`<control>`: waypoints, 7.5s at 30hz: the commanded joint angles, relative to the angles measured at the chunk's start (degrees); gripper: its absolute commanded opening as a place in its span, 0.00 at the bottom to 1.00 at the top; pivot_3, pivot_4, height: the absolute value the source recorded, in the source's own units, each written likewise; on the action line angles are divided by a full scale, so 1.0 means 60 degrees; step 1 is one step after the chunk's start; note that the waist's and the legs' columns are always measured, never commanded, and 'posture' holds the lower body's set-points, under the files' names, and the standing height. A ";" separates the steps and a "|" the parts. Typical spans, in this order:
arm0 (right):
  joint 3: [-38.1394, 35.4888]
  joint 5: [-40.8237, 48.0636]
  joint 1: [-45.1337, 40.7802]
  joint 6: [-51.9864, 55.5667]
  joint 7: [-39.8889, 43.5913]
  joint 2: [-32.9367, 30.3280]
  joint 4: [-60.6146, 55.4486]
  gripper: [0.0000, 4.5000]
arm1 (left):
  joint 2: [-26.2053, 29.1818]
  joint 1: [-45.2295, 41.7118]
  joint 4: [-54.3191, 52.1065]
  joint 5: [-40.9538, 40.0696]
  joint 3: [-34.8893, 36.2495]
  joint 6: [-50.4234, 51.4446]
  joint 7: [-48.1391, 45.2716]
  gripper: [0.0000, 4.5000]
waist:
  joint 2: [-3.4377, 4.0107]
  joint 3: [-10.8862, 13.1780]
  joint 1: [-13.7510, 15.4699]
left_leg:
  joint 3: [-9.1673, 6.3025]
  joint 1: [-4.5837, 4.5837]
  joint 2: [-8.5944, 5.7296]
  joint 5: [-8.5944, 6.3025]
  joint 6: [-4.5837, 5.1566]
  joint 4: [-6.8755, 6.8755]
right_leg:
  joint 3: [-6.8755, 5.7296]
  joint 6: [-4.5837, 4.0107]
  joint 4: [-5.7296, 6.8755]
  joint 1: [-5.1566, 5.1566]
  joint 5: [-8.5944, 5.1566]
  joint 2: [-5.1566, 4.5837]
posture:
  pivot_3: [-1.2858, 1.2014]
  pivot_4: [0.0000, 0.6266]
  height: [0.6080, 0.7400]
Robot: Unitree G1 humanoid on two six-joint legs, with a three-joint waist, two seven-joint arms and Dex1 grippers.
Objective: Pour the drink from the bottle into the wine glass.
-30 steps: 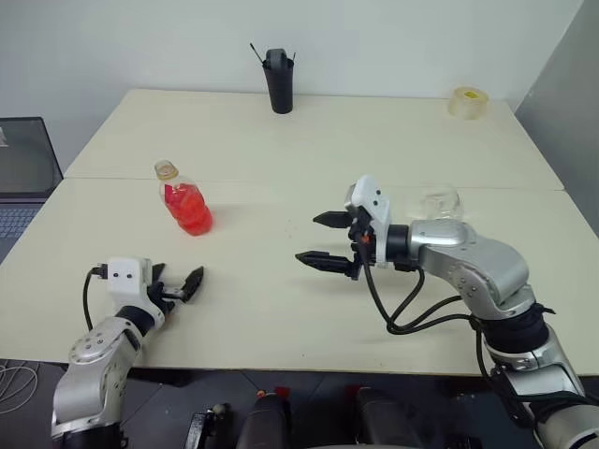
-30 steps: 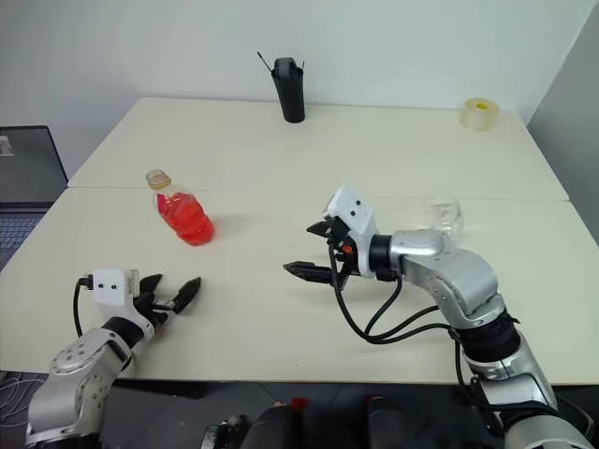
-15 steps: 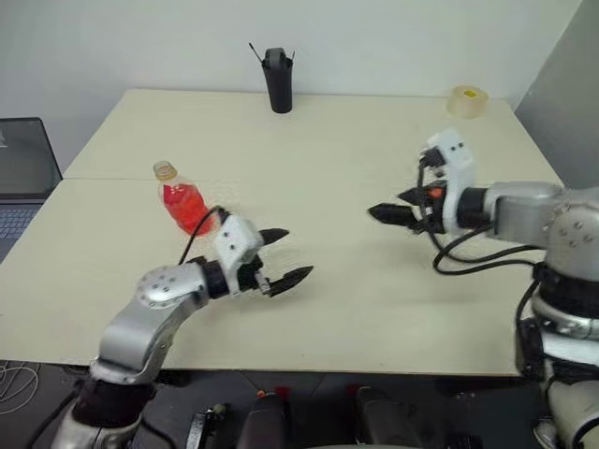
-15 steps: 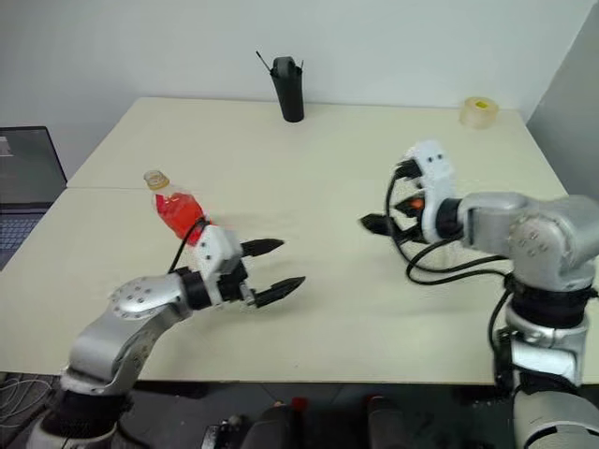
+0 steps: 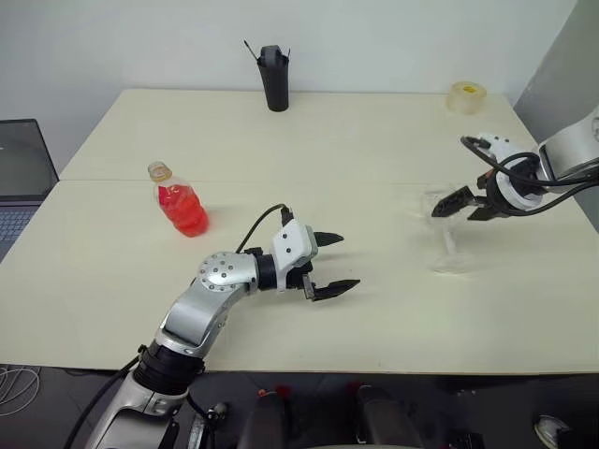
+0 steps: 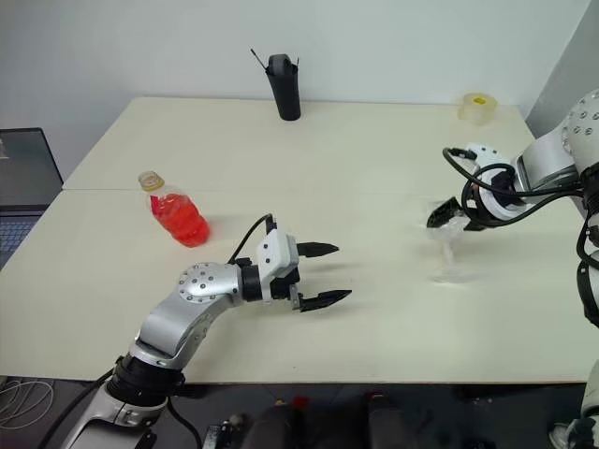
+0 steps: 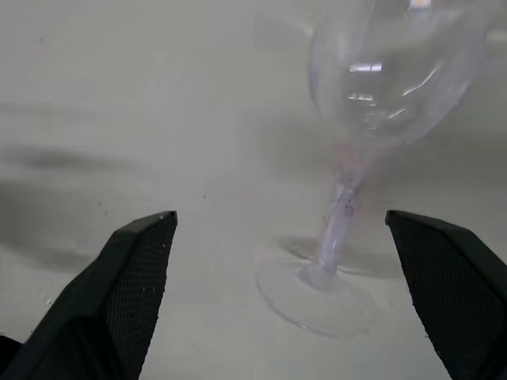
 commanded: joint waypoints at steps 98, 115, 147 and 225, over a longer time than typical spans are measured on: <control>-0.5286 -1.2457 0.6959 -1.7898 0.0965 1.0827 0.0651 0.03 | 0.0670 0.2029 -0.2675 -0.1584 0.4043 0.2632 0.3284 1.00 | 0.0020 -0.0010 -0.0037 | -0.0014 0.0078 0.0002 0.0043 -0.0077 -0.0016 | -0.0018 0.0030 0.0021 0.0061 0.0012 -0.0076 | 0.52 0.24 1.00; -0.5258 -1.2540 0.7053 -1.7097 0.1406 1.0591 0.0627 0.19 | 0.0852 0.1696 -0.2242 -0.1511 0.3900 0.2525 0.3034 1.00 | -0.0014 -0.0044 -0.0087 | 0.0001 0.0103 0.0010 0.0042 -0.0076 -0.0046 | -0.0009 0.0029 0.0024 0.0061 0.0012 -0.0081 | 0.52 0.24 1.00; -0.5002 -1.2625 0.8753 -1.3041 0.3289 0.8222 -0.5653 0.99 | 0.0722 0.3023 -0.1583 -0.1528 0.4840 0.2040 0.3129 1.00 | -0.0025 -0.0045 -0.0073 | 0.0001 0.0104 0.0004 0.0045 -0.0081 -0.0098 | -0.0008 0.0027 0.0009 0.0049 0.0011 -0.0099 | 0.52 0.24 1.00; -0.8931 -0.4359 0.6305 -0.2396 0.3888 0.2891 -1.4250 1.00 | 0.0205 -0.3558 0.7944 0.1411 0.4158 -0.4919 0.3100 0.22 | -0.0075 -0.0031 0.0055 | -0.0069 0.0007 -0.0018 0.0045 -0.0075 -0.0091 | -0.0076 0.0025 -0.0058 0.0027 0.0011 -0.0111 | 0.52 0.24 1.00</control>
